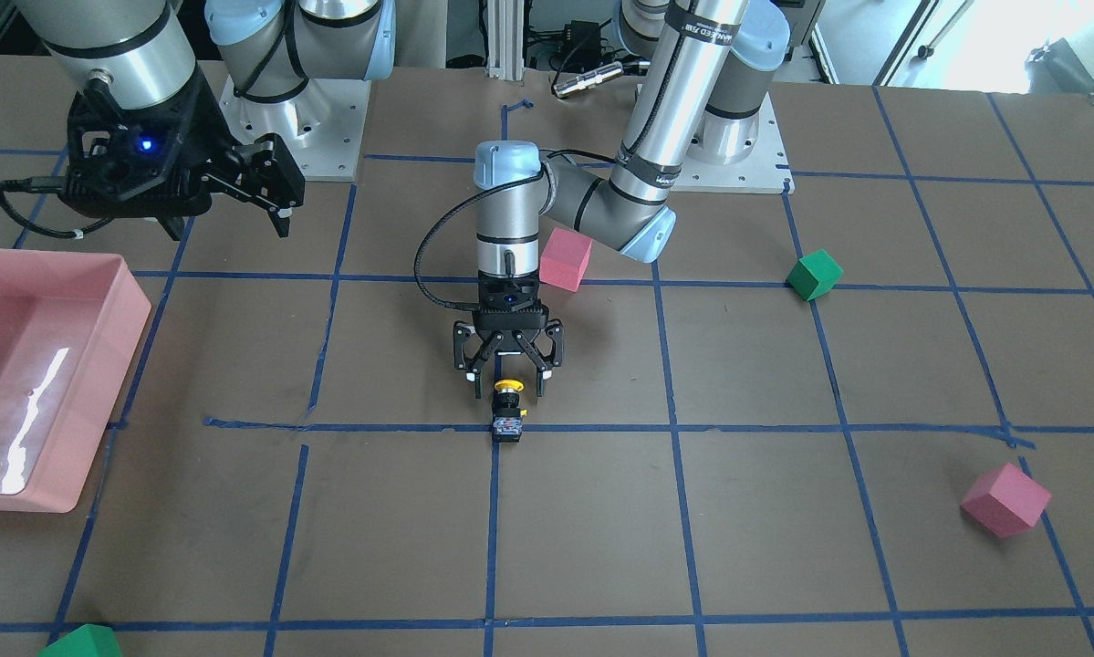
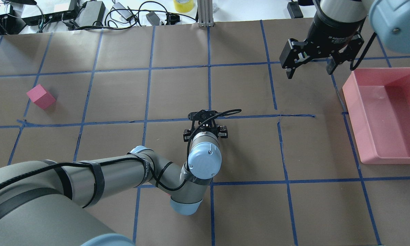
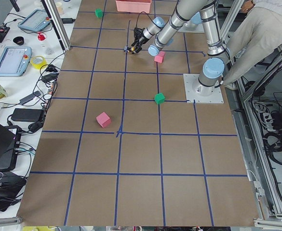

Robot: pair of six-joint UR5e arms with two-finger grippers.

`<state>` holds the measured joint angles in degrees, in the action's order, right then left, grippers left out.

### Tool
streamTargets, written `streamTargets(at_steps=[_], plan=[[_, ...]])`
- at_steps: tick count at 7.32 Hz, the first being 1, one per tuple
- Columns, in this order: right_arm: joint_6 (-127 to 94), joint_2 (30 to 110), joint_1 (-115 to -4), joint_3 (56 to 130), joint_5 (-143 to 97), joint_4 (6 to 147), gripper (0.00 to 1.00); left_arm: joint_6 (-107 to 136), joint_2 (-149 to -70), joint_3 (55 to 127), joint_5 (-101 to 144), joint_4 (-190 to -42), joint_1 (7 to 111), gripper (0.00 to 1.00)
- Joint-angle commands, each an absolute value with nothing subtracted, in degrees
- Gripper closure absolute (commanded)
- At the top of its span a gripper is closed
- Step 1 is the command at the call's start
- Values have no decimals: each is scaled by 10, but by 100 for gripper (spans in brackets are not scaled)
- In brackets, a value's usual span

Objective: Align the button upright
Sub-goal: 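Reach the left gripper down and grasp the button body, then lift the button with the left gripper and rotate it cap-up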

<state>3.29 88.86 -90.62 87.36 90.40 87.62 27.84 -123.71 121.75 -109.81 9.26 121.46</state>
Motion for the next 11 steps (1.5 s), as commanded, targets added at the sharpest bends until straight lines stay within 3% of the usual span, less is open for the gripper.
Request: streamTargets(at_steps=[1,3,6,9,11], plan=[[33,889,-906,874,904,875,0,254,-1235,1219,-1100,92,1215,56],[34,889,-905,874,905,876,0,249,-1226,1216,-1100,91,1215,100],[35,888,-904,875,906,876,0,199,-1183,1179,-1027,56,1153,100],[34,888,-904,875,906,876,0,230,-1120,1044,-961,-343,1094,100],[34,888,-904,875,906,876,0,333,-1126,929,-863,-572,1084,100]])
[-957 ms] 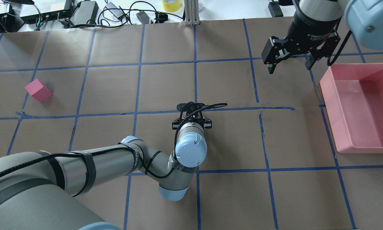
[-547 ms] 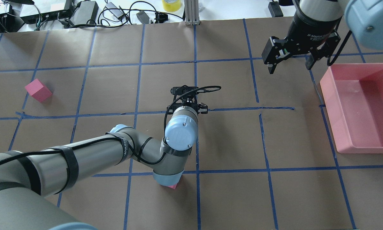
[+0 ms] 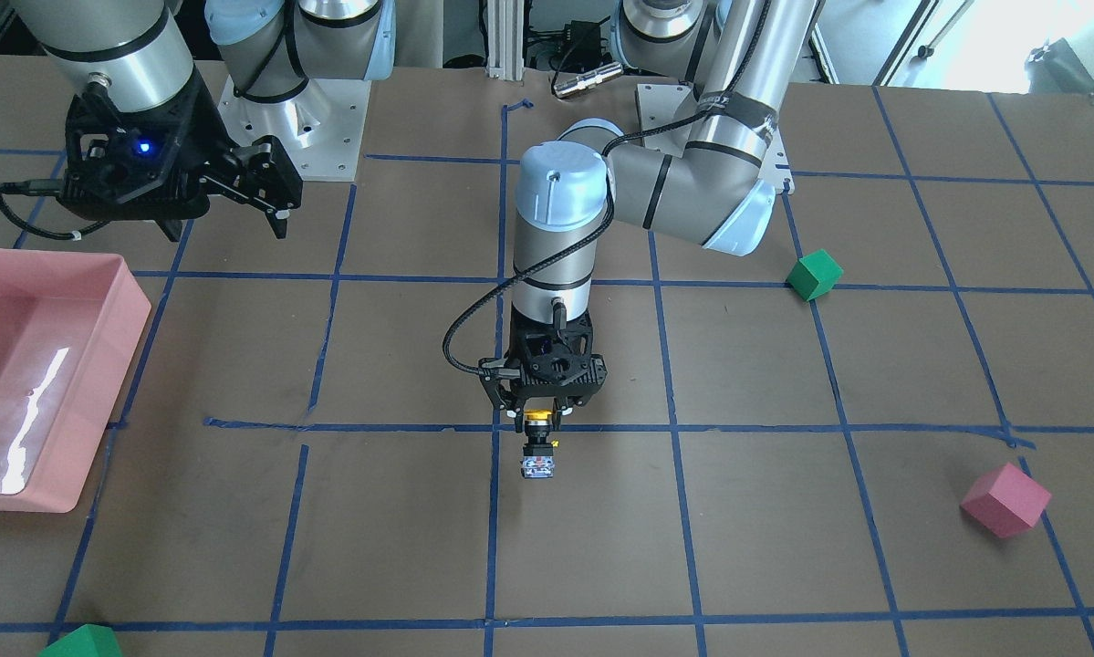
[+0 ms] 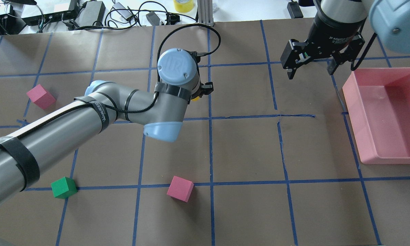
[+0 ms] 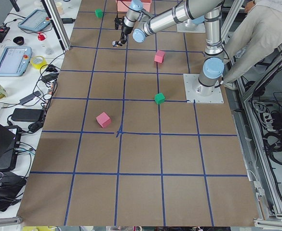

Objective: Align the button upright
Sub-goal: 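Lift the button with the left gripper and rotate it cap-up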

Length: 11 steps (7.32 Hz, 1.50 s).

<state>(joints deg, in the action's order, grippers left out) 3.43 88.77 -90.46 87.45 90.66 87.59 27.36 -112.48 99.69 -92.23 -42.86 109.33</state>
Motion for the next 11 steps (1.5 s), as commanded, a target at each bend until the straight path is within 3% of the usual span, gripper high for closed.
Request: streamTargets(at_steps=[1,4,11], plan=[[34,888,-905,875,907,876,0,413,-1132,915,-805,-588,1065,100],[34,888,-904,875,906,876,0,539,-1160,910,-581,-657,1000,100],[34,888,-904,875,905,876,0,575,-1242,891,-497,-736,991,100]])
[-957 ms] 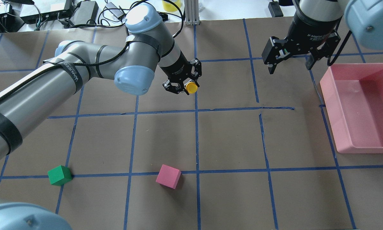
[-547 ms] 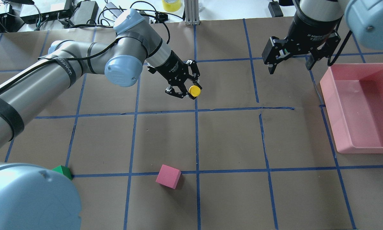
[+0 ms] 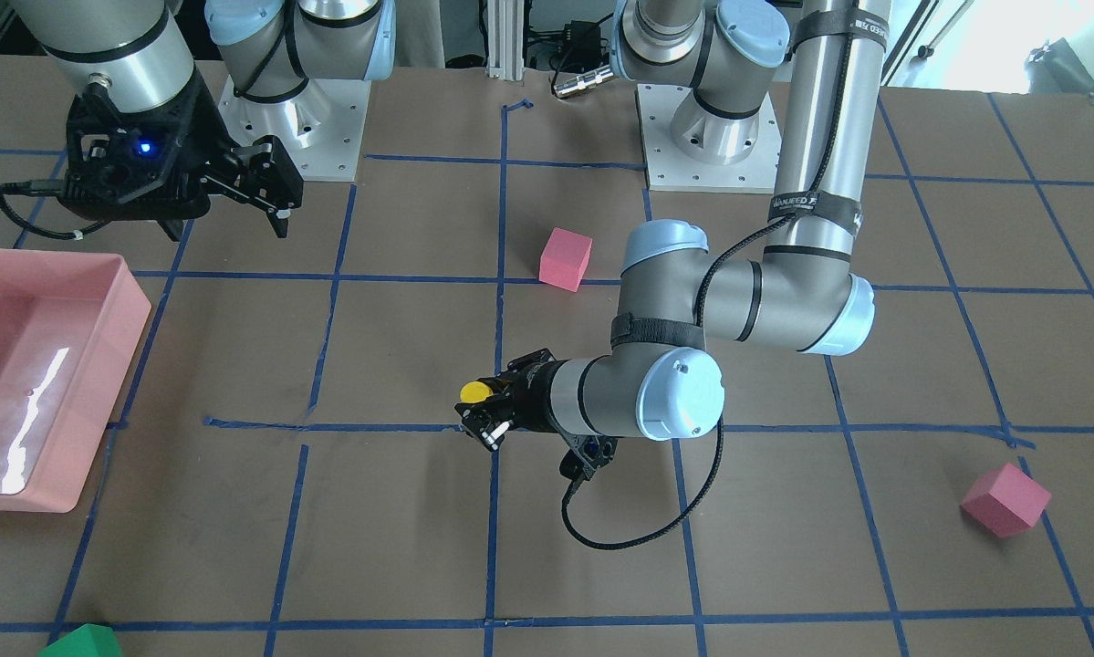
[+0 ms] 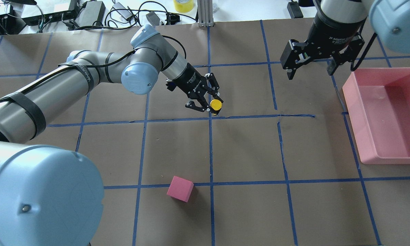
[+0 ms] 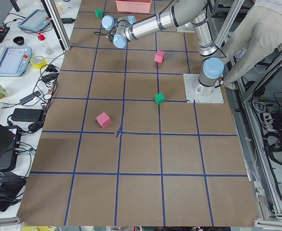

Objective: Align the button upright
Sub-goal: 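Lower the button upright onto the table and open the left gripper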

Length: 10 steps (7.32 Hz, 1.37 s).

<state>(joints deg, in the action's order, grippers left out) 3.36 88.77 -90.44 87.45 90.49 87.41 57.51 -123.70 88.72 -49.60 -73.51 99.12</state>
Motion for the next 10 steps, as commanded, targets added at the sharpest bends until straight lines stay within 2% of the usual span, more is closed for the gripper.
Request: streamTargets(at_steps=[1,5,6,7,8,10], plan=[[34,888,-904,875,905,876,0,574,-1243,893,-498,-737,990,100],[34,888,-904,875,905,876,0,574,-1237,901,-507,-751,987,100],[34,887,-904,875,905,877,0,573,-1239,902,-509,-751,987,76],[34,888,-904,875,905,877,0,578,-1238,903,-540,-751,987,28],[34,888,-904,875,904,877,0,577,-1236,902,-547,-751,987,14],[34,887,-904,875,905,877,0,575,-1214,893,-559,-750,988,0]])
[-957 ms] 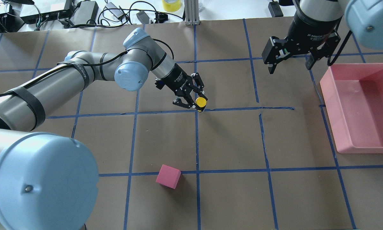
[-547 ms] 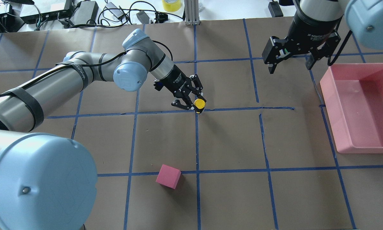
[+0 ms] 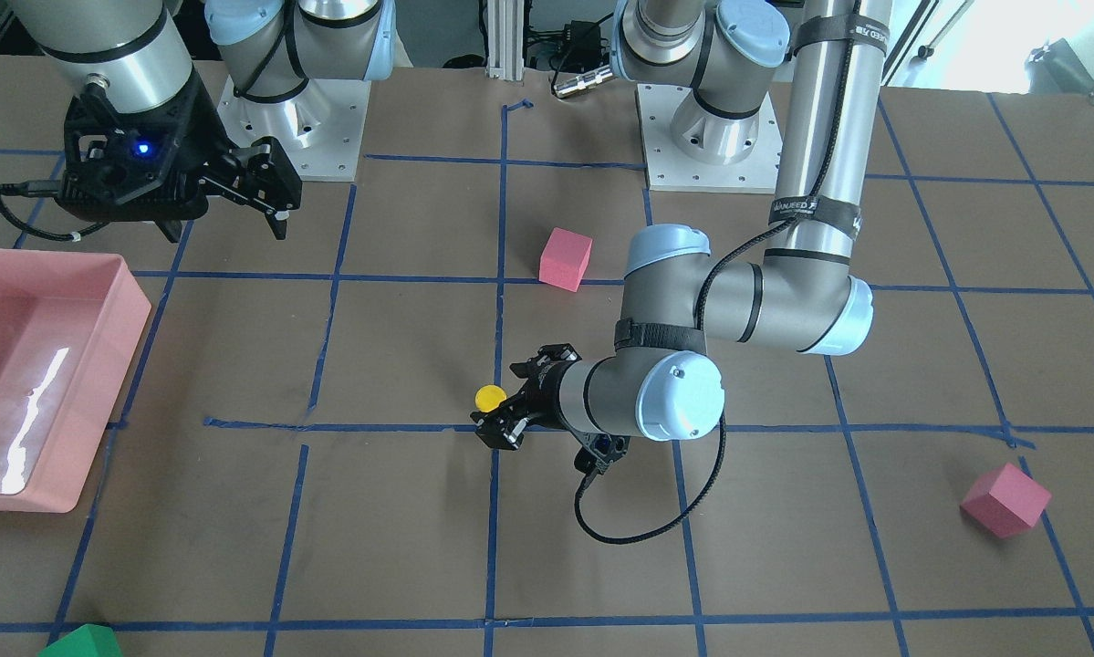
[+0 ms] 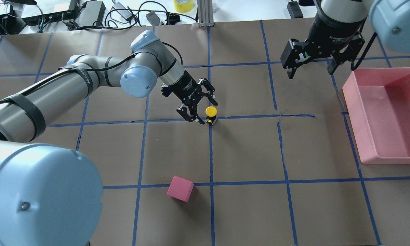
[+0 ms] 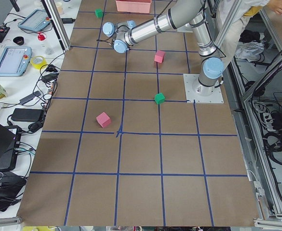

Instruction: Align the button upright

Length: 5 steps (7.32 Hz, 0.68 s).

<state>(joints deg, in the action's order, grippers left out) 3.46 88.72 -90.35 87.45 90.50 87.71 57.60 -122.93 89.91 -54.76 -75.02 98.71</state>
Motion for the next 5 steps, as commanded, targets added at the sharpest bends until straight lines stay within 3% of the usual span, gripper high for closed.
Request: streamTargets(at_steps=[1,5], plan=[[34,887,-904,875,904,877,0,573,-1183,889,-602,-751,987,0],[33,888,-904,875,902,876,0,499,-1033,880,-723,-798,985,0]])
